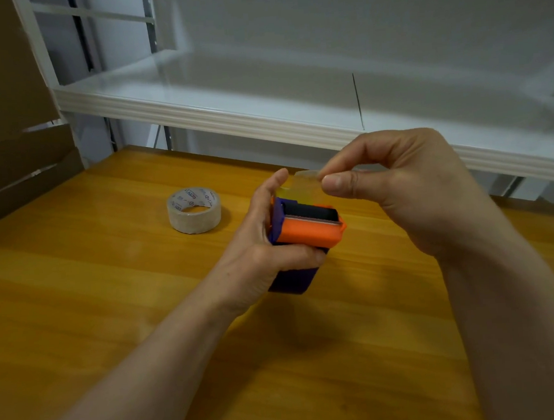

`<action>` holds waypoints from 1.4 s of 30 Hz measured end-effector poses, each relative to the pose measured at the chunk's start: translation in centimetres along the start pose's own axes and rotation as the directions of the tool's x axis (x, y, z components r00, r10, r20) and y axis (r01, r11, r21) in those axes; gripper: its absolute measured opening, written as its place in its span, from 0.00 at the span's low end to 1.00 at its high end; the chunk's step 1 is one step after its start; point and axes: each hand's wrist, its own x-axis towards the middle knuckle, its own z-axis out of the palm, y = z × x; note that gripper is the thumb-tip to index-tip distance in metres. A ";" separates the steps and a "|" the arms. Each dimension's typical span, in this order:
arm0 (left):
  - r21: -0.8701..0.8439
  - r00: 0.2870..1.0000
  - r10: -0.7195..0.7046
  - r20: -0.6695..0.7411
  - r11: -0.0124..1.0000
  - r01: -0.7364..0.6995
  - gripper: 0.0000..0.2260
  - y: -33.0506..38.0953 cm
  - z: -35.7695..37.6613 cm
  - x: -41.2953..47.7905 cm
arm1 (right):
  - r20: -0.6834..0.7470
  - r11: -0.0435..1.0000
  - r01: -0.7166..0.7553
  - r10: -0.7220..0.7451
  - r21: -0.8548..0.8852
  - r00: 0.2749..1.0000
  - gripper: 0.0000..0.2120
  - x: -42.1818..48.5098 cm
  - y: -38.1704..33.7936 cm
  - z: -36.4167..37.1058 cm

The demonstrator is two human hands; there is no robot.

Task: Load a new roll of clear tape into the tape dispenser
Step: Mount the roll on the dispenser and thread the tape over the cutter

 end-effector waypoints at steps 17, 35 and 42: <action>0.006 1.000 -0.009 0.025 1.000 0.009 0.41 -0.1 0.8 -0.2 | -0.069 0.999 -0.005 0.007 0.034 0.998 0.05 0.4 0.6 0.4; -0.015 0.999 0.051 -0.008 0.999 -0.051 0.40 0.3 0.4 -0.1 | -0.090 0.998 0.057 -0.056 0.012 0.994 0.06 0.1 0.1 0.4; 0.037 0.997 0.078 0.010 0.996 -0.078 0.38 0.8 0.6 -0.2 | -0.111 0.991 0.036 -0.022 0.125 0.994 0.07 0.3 0.6 0.4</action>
